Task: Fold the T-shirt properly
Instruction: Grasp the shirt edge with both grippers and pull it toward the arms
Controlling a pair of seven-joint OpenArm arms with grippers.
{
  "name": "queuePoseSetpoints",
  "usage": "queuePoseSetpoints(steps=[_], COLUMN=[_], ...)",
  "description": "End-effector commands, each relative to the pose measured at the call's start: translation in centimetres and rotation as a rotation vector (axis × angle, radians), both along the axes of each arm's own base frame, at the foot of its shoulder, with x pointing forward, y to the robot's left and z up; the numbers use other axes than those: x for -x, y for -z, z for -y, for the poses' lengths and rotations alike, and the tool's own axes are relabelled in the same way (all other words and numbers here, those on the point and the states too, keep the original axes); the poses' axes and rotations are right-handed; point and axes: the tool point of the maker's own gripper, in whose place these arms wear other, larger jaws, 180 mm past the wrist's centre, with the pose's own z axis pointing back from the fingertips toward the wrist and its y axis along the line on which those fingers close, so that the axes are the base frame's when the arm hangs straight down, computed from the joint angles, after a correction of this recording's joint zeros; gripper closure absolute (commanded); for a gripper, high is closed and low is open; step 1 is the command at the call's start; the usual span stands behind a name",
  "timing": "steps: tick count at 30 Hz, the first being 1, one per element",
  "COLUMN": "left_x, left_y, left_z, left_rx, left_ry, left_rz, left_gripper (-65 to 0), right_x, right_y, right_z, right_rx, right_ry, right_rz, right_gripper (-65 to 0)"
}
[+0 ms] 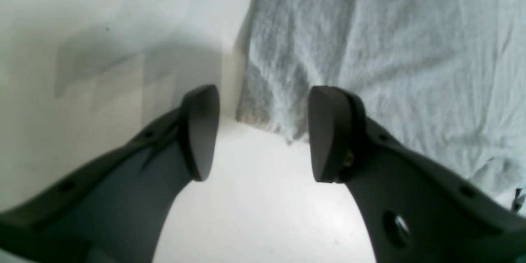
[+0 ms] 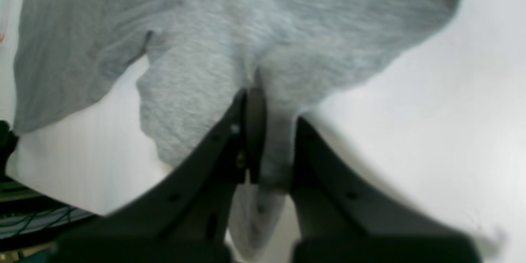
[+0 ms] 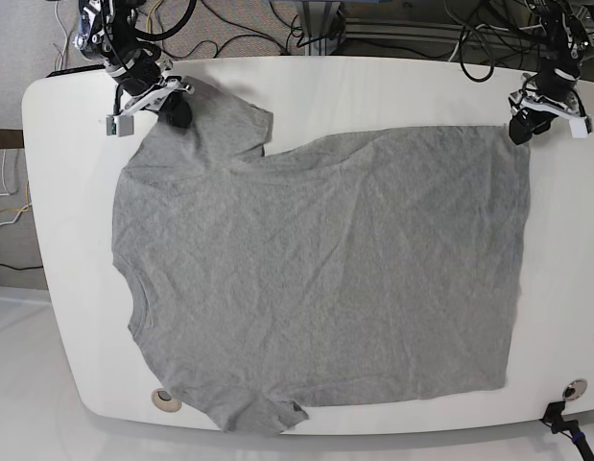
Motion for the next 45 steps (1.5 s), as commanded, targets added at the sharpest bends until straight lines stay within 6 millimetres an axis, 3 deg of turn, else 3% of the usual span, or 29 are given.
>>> queuePoseSetpoints(steps=[1, 20, 21, 24, 27, 37, 43, 45], left_x=[0.0, -4.0, -4.0, -4.0, -4.0, -3.9, -2.6, -1.8], left_y=[-0.1, 0.8, 0.8, 0.7, 0.7, 0.7, 1.2, 1.4], left_z=[-0.1, 3.1, 3.1, 3.1, 3.1, 3.0, 2.5, 2.2], left_rx=[-0.009, 0.074, 0.074, 0.074, 0.074, 0.068, 0.054, 0.043], left_ry=[0.012, 0.050, 0.050, 0.050, 0.050, 0.051, 0.085, 0.093], left_rz=[-0.007, 0.036, 0.036, 0.038, 0.038, 0.035, -0.029, -0.050], left_gripper=[-33.3, -32.8, -31.7, -14.0, -0.8, 0.0, 0.0, 0.0], right_x=[-0.5, -0.5, -0.5, -0.9, -1.0, -1.3, -1.3, -0.6], right_y=[-1.0, -1.0, -1.0, -1.1, -1.2, -1.6, -4.3, -4.2], right_z=[0.2, 0.3, 0.3, 0.3, 0.3, 0.2, -0.4, -0.5], right_rx=[-0.001, 0.000, 0.000, 0.000, 0.000, 0.005, 0.044, 0.046], right_ry=[0.001, 0.000, 0.000, 0.000, 0.000, -0.004, -0.034, -0.037], right_rz=[0.042, 0.042, 0.042, 0.049, 0.054, 0.068, 0.130, 0.116], right_gripper=[0.0, 0.0, 0.0, 0.0, 0.0, 0.0, 0.0, 0.0])
